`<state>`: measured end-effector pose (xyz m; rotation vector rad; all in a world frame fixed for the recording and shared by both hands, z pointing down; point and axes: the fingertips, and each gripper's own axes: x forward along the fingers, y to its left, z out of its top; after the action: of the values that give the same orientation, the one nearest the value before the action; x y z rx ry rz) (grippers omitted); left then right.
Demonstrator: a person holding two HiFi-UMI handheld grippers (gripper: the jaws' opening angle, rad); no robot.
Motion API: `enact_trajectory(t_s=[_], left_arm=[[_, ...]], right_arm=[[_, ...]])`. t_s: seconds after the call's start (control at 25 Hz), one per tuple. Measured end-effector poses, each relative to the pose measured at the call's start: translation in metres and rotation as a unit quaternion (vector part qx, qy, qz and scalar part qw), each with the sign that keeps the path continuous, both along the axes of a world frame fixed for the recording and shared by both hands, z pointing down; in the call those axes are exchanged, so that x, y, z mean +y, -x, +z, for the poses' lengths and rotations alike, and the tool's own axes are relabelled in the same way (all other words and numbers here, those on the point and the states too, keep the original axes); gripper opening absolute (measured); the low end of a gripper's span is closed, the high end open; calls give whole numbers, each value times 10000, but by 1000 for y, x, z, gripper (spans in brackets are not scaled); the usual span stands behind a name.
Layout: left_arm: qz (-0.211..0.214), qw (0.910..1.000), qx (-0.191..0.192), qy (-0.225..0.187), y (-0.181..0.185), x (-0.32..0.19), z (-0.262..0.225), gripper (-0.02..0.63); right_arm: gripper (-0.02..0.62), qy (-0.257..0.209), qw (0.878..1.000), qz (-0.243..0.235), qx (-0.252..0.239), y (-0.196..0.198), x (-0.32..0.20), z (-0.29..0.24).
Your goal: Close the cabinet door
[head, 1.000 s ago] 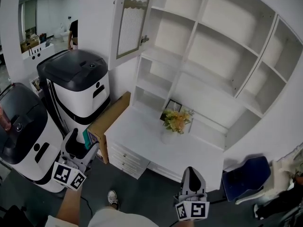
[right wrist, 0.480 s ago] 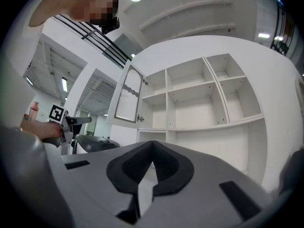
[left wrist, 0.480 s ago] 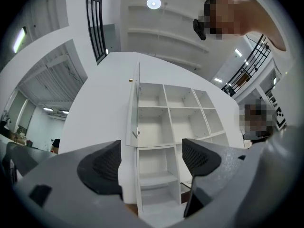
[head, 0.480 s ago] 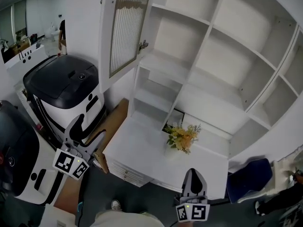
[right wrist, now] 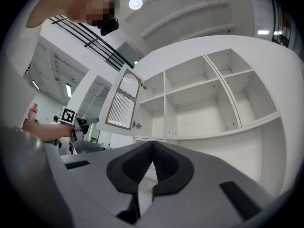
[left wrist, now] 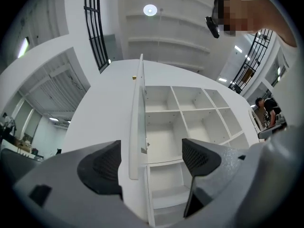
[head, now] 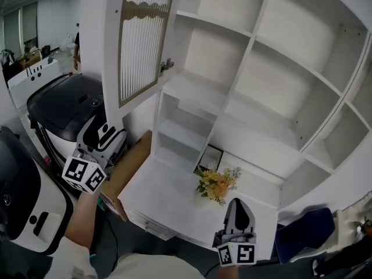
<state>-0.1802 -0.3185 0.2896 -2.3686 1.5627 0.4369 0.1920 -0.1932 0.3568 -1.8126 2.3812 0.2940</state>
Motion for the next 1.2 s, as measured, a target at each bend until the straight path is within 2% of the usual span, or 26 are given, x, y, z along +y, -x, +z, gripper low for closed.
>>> enact_trajectory(t_s=[0.4,0.6,0.76,0.88,1.08,1.2], left_arm=[[19,9999,60,-116,4,-40,-14,382],[32,9991,179,-371,5,-54,-38,380],[185,9981,55,-579,-4,-52,-54,372],[241,9976,-55,-643,-9,-49,-55,337],[322,9968,187,-713,-6,-46,-54,286],[352,9966,195,-726,-5,-44,-53,217]], right_arm=[[-2,103,9999,-87,-105,-7,-22,10],[-2,72,9999,-32,-120,-6,-27,8],[-2,74,9999,42,-121,-5,-27,7],[-2,75,9998,114,-144,-7,-27,7],[-2,90,9997,173,-158,-7,-25,10],[-2,97,9997,178,-147,-6,-24,11]])
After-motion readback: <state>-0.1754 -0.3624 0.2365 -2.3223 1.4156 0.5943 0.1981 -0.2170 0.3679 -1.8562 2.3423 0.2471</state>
